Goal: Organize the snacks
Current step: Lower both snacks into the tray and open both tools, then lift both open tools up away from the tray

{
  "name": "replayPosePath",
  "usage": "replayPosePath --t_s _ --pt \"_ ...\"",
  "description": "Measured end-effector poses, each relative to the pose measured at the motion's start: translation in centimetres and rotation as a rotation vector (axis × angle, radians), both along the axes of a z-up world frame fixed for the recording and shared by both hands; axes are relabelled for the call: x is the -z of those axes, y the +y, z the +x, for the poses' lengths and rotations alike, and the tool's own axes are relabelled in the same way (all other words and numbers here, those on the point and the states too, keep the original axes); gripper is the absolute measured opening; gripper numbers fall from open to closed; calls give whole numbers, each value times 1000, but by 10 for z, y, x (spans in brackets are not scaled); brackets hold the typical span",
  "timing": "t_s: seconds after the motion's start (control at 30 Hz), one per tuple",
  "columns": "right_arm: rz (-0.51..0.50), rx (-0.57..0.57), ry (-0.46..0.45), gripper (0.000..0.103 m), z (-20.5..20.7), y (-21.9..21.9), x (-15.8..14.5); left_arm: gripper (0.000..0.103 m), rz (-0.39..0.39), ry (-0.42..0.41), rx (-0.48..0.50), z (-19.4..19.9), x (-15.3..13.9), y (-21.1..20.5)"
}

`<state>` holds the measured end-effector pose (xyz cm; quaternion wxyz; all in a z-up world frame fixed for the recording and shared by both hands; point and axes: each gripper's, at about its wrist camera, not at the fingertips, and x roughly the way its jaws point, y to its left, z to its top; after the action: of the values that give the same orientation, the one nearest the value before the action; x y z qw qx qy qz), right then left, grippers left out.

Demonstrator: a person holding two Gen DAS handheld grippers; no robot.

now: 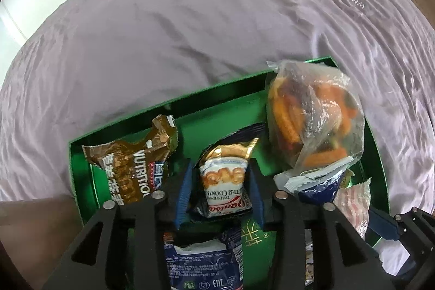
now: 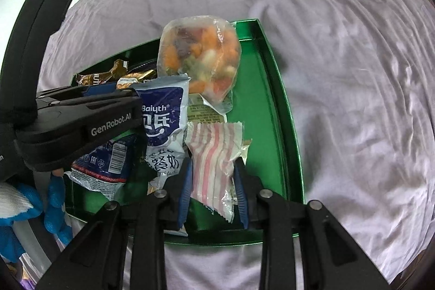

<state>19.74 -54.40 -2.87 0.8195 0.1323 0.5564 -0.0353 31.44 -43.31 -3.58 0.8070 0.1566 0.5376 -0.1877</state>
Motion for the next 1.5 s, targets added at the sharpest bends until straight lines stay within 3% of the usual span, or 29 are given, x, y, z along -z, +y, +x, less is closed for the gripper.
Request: replayPosePath --t_s 0.37,0.47,0.87,0.93,0.97,1.3,1.5 --pt "-34 -14 -2 38 -2 5 -11 51 -7 -42 -18 -6 -21 10" --pt "-47 -10 -4 51 -2 7 -16 53 -16 -66 -19 -8 -32 12" --pt "-67 1 -27 57 -7 10 -37 60 -50 -143 -35 -16 -78 21" --pt "-73 -1 -31 75 -10 12 -42 61 -60 -146 -34 -19 -85 23" --pt "-77 -1 -34 78 -10 12 -44 61 -64 -148 -33 -19 -86 22" --pt "-116 9 -47 79 -25 22 -64 61 -116 -164 -4 -38 -117 36" --pt "-139 30 -62 86 -40 26 -80 61 -141 -177 36 -56 -141 42"
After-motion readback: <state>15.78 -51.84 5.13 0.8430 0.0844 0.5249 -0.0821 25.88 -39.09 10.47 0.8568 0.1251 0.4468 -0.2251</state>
